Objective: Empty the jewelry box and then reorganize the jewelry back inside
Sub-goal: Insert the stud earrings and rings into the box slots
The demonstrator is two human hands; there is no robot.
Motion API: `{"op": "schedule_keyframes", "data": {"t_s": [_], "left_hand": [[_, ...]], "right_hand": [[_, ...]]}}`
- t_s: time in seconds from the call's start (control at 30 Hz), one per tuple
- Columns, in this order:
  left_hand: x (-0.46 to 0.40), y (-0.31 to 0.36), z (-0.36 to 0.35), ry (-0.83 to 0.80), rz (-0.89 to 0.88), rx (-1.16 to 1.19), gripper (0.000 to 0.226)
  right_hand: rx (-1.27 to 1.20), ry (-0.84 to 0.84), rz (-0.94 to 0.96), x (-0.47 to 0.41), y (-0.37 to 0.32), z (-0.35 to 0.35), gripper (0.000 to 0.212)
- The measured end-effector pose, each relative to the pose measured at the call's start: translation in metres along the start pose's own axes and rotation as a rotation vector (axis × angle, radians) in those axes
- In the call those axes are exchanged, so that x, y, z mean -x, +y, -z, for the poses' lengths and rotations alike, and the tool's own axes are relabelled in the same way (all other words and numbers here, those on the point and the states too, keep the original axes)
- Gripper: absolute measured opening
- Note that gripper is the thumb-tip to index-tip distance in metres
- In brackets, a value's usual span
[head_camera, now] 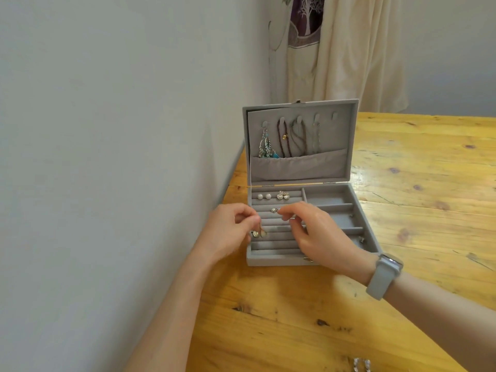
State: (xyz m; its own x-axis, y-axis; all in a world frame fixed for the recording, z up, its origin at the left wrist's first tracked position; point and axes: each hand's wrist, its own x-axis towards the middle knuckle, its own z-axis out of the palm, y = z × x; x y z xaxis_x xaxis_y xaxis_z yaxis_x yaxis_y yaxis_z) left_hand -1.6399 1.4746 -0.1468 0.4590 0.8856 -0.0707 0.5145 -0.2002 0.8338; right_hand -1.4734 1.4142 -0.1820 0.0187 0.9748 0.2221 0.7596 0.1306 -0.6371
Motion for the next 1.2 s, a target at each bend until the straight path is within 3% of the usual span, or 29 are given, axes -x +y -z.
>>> {"op": "schedule_keyframes", "data": {"t_s": [0.1,0.2,0.4,0.57,0.8,1.07,1.2], "left_hand": [[-0.002,0.006,-0.006,-0.206,-0.019,-0.141,0.016],[-0.008,0.003,-0.013,-0.111,-0.102,-0.405,0.010],[-0.015,-0.009,-0.021,0.091,-0.092,-0.424,0.009],[-0.021,-0.010,-0.019,0.086,-0.087,-0.488,0.013],[-0.030,0.000,-0.014,-0.009,-0.152,-0.755,0.018],[-0.024,-0.008,-0.022,0.154,-0.274,-0.683,0.014],[-0.006,-0.028,-0.026,0.313,-0.345,-0.524,0.018]], "right_hand": [[0.105,0.002,-0.003,0.005,0.011,0.003,0.029],[0.196,-0.012,0.044,0.008,0.015,0.001,0.030],[0.290,-0.036,0.087,0.009,0.019,-0.002,0.034],[0.262,-0.029,0.071,0.010,0.017,-0.002,0.035],[0.254,-0.040,0.061,0.010,0.017,-0.002,0.030],[0.251,-0.040,0.043,0.011,0.018,-0.003,0.028],[0.313,0.005,0.102,0.014,0.013,-0.003,0.040]]}}
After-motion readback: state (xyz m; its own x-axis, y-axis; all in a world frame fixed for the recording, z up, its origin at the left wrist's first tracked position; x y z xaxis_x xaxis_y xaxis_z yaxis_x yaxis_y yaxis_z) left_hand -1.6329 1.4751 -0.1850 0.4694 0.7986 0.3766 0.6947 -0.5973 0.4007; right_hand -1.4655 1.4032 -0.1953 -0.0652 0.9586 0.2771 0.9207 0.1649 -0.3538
